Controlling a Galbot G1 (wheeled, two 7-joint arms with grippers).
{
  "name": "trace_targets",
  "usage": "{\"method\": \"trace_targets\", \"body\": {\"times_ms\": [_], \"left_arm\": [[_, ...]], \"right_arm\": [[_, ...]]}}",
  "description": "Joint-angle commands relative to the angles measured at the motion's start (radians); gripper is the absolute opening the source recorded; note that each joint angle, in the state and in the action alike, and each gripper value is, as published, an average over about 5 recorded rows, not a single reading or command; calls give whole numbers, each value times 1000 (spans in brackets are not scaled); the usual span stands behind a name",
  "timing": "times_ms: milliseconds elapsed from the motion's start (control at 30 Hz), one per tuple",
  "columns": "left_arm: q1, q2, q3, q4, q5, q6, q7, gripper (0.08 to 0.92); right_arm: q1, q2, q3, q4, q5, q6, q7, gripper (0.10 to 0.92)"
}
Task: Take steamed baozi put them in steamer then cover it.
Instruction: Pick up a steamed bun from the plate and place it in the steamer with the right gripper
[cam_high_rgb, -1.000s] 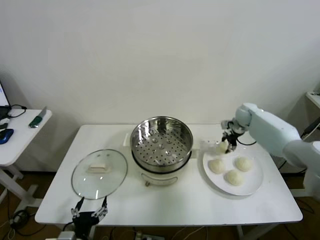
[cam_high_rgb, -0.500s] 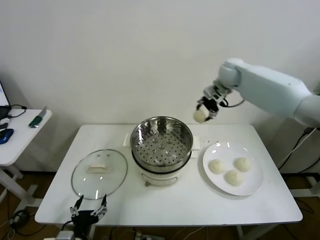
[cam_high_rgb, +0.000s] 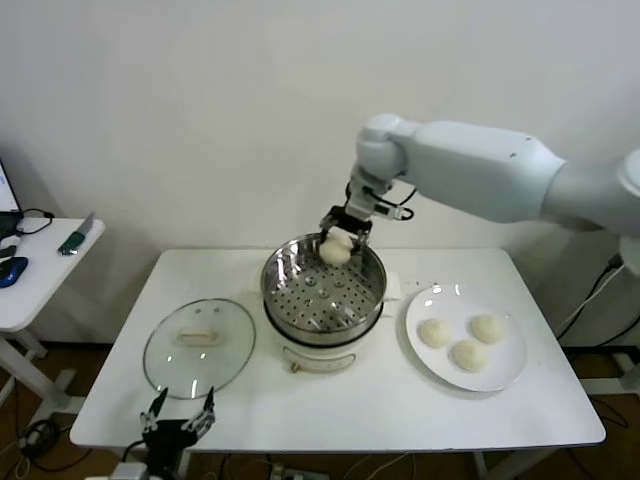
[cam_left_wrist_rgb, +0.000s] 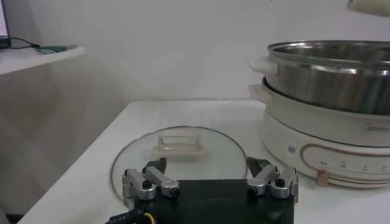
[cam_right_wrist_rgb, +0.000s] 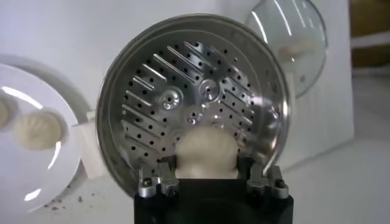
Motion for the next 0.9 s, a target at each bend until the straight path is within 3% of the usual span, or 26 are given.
{"method": "trace_targets", "body": {"times_ms": [33,567,900], "left_arm": [[3,2,-1,-4,0,-1,-1,823],[-11,7,-5,14,-4,-5,-6,823],[-18,8,-4,25,-5,-9,-7,823]], "right_arm": [[-122,96,27,-153,-203,196,31,653],[-254,233,134,-499,-281,284,54,653],[-287,291,163,-596,-289,320,64,678]]}}
